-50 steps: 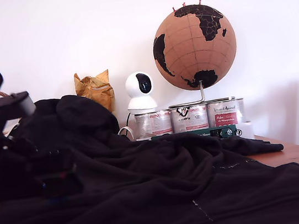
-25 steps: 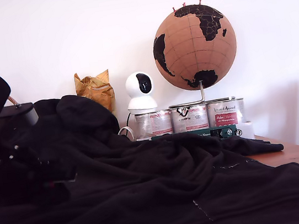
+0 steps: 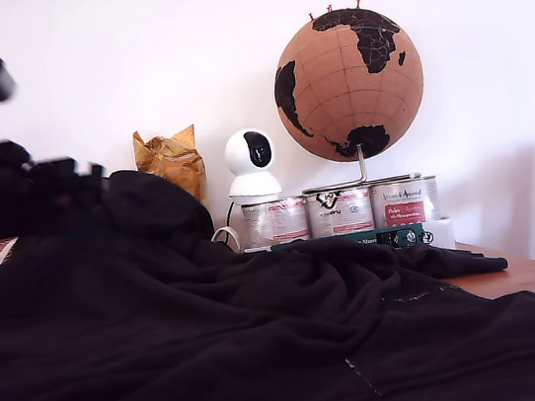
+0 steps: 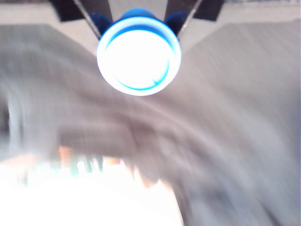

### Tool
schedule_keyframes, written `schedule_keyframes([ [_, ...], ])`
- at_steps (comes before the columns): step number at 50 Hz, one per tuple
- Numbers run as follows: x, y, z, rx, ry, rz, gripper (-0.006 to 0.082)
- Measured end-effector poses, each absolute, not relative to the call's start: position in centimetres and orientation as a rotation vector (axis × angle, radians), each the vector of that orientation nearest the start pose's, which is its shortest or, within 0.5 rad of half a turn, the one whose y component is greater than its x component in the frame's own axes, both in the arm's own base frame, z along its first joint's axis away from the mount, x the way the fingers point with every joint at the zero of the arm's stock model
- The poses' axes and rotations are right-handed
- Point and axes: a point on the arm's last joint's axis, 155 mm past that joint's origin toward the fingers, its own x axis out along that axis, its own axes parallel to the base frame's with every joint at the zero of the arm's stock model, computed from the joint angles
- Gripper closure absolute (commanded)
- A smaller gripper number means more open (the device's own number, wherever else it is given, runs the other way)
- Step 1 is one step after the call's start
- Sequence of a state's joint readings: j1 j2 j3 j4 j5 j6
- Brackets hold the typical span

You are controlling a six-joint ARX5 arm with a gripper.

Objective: Pick the blue coffee capsule and place it inside the green coffee cup

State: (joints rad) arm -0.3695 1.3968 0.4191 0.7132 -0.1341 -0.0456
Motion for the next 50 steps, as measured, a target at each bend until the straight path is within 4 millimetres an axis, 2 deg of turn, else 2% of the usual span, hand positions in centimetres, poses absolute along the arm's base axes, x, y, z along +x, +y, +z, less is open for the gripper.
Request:
schedule_keyframes([
  [9, 38.1, -7.1, 11.4, 0.03, 0.365, -0.104, 0.0585],
  [15, 37.7, -4.7, 12.6, 0.018, 0.358, -0.047, 0.0585],
  [21, 37.5, -3.7, 13.4, 0.007, 0.346, -0.029, 0.0585],
  [30, 36.6, -3.4, 10.8, 0.017, 0.454, -0.03, 0.0585],
  [39, 36.7, -2.2, 10.7, 0.01, 0.457, 0.003, 0.0576],
  [42, 36.7, -1.6, 10.7, 0.006, 0.458, 0.018, 0.0536],
  [50, 36.5, -0.8, 10.1, -0.004, 0.482, 0.031, 0.032],
])
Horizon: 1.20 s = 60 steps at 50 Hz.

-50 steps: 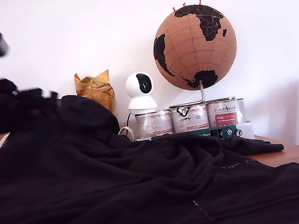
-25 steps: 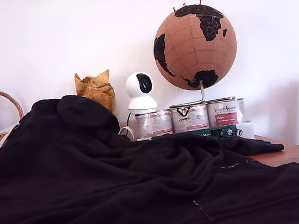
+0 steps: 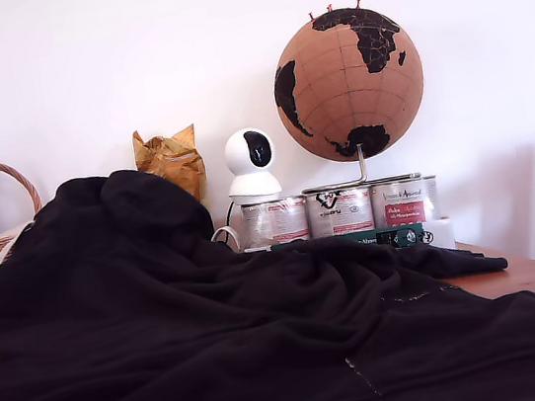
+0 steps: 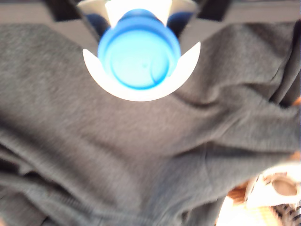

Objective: Pick the blue coffee capsule and place it inside the green coffee cup

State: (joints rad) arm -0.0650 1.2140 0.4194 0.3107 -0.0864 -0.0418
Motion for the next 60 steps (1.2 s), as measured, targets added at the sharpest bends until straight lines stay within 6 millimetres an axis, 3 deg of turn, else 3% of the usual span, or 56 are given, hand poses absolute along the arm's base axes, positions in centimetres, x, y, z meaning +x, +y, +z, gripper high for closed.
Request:
schedule_keyframes([
  [4, 36.4, -0.8, 10.0, -0.008, 0.488, 0.025, 0.0292],
  [17, 36.3, -1.1, 9.8, -0.014, 0.495, 0.005, 0.0318],
  [22, 36.2, -1.5, 9.7, -0.019, 0.504, -0.015, 0.0466],
  [27, 35.9, -1.7, 9.2, -0.021, 0.53, -0.027, 0.0717],
  [30, 35.6, -1.7, 9.3, -0.025, 0.537, -0.027, 0.0795],
  [44, 34.4, -1.8, 15.5, -0.035, 0.375, -0.039, 0.0788],
  [60, 31.8, -1.8, 17.2, -0.049, 0.363, -0.046, 0.0788],
])
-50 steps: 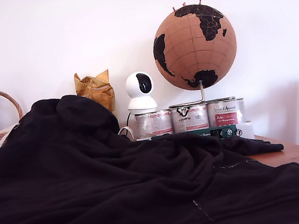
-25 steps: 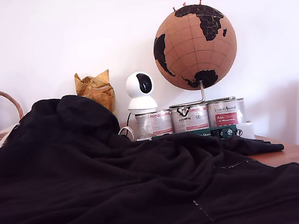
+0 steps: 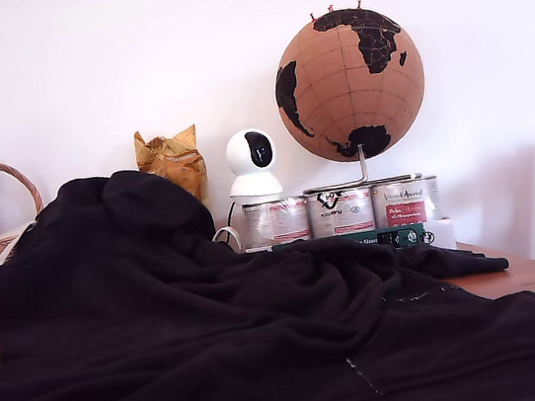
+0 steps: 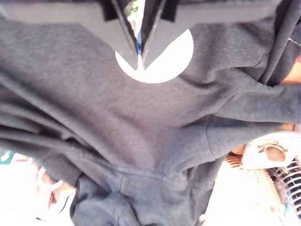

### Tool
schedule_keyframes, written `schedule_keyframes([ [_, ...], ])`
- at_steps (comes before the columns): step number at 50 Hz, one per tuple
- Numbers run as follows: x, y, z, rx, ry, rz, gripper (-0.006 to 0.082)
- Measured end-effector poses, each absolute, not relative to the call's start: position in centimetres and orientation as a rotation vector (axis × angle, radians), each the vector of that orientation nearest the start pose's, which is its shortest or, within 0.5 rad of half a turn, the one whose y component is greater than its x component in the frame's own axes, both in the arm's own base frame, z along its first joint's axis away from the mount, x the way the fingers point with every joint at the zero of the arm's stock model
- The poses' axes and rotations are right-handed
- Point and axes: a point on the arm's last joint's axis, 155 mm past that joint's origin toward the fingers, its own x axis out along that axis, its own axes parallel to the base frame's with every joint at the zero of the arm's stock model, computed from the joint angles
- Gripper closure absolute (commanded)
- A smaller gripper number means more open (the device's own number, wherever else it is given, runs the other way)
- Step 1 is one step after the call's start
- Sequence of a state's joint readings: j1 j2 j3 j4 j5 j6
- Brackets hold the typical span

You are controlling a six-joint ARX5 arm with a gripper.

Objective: Pick the blue coffee capsule and place it inside the green coffee cup

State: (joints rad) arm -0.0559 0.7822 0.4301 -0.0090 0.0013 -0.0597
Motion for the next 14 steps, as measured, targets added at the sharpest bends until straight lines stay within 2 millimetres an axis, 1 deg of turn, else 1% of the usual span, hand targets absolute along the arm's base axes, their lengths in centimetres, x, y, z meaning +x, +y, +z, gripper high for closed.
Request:
schedule_keyframes([
  [7, 30.8, -1.9, 19.0, -0.065, 0.31, -0.052, 0.0788],
  [14, 29.8, -1.8, 20.0, -0.067, 0.282, -0.055, 0.0788],
])
